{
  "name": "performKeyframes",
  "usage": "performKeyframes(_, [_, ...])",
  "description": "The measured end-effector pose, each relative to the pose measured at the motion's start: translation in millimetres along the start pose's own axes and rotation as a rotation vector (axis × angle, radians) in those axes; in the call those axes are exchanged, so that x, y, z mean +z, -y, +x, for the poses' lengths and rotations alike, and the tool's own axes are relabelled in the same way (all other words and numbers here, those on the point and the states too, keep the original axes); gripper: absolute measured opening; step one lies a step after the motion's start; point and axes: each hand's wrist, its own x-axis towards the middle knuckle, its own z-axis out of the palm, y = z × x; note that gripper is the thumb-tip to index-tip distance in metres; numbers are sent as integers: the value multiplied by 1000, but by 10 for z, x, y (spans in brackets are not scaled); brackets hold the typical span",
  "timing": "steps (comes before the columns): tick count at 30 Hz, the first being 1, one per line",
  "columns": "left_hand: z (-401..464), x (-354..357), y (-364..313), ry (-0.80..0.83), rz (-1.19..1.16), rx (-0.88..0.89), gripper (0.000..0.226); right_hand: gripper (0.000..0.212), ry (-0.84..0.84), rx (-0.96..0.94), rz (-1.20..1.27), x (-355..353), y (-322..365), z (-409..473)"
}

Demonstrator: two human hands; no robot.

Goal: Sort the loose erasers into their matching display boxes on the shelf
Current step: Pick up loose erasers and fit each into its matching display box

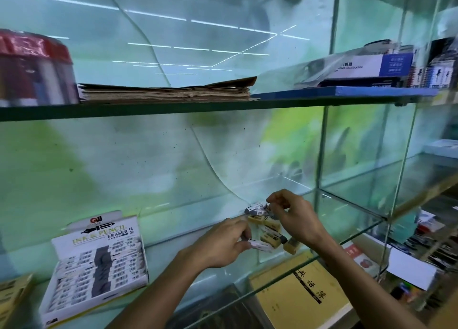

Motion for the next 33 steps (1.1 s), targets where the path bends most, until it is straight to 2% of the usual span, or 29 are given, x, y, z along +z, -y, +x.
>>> performKeyframes(3, [-118, -77, 66, -36, -156, -112, 16, 11, 34, -12, 32, 46, 66, -13])
performKeyframes(6, [-270, -216, 135, -179, -351, -231, 13, 8, 117, -40, 131, 125, 177, -31])
performKeyframes(11, [-510, -441, 210, -415, -426, -288, 10, 12, 242, -88, 301, 326, 391, -65])
performKeyframes(14, [-647, -513, 252, -462, -428, -313, 9, 21, 318, -176, 244, 454, 536, -103])
performKeyframes(17, [-787, -557, 311, -471, -503, -343, 8, 16, 272, -221, 238, 585, 653, -110])
performKeyframes(21, [-945, -651, 348, -500, -778, -354, 16, 7, 287, -128, 428, 755, 769, -104])
performKeyframes(25, [-1070, -747, 380, -585, -969, -374, 27, 12, 324, 32, 719, 956, 871, -144])
performKeyframes(29, [-1178, -790, 382, -656, -1009, -379, 27, 14, 338, 187, 933, 1100, 1033, -172])
performKeyframes(33, [-1295, -800, 389, -668, -929, -378, 13, 15, 364, 205, 1017, 1206, 1214, -196])
